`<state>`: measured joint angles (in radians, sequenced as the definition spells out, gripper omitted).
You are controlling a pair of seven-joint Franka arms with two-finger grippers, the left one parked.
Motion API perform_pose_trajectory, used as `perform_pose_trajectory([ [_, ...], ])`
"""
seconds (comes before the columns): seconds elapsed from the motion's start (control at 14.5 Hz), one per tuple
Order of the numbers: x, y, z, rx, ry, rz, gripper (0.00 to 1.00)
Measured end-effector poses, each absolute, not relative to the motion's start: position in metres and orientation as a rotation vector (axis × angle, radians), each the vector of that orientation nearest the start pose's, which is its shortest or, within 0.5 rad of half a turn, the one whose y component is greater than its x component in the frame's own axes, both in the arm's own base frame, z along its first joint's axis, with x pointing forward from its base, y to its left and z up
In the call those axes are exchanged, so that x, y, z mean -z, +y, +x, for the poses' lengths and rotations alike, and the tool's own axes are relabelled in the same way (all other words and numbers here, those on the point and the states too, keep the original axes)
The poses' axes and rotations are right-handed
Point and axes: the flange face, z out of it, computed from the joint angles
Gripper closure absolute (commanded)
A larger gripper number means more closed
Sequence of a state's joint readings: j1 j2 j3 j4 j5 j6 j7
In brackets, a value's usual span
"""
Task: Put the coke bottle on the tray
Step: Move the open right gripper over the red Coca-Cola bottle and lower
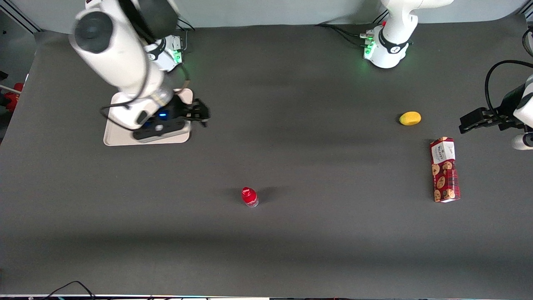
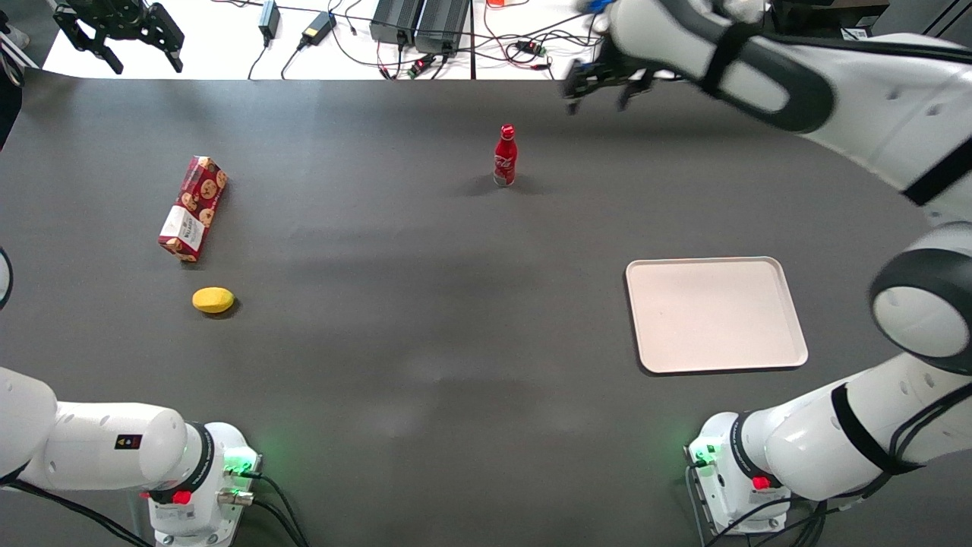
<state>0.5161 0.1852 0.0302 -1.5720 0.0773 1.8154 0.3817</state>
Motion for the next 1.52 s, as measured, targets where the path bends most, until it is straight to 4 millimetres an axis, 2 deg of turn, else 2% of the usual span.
perform_pose_trajectory([
  [0.14, -0.520, 0.379, 0.534, 0.014, -0.206, -3.032, 0.00],
  [0.21, -0.509, 0.395, 0.540, 0.008, -0.196, -3.032, 0.00],
  [0.34, -0.483, 0.413, 0.559, -0.010, -0.178, -3.037, 0.00],
  [0.48, -0.452, 0.414, 0.583, -0.008, -0.144, -3.048, 0.00],
  [0.62, -0.422, 0.404, 0.605, 0.003, -0.094, -3.068, 0.00],
  [0.83, -0.384, 0.402, 0.619, -0.001, -0.067, -3.081, 0.00],
  [1.24, -0.351, 0.413, 0.628, 0.064, -0.047, -3.061, 0.00],
  [1.52, -0.321, 0.417, 0.636, 0.115, -0.043, -3.046, 0.00],
])
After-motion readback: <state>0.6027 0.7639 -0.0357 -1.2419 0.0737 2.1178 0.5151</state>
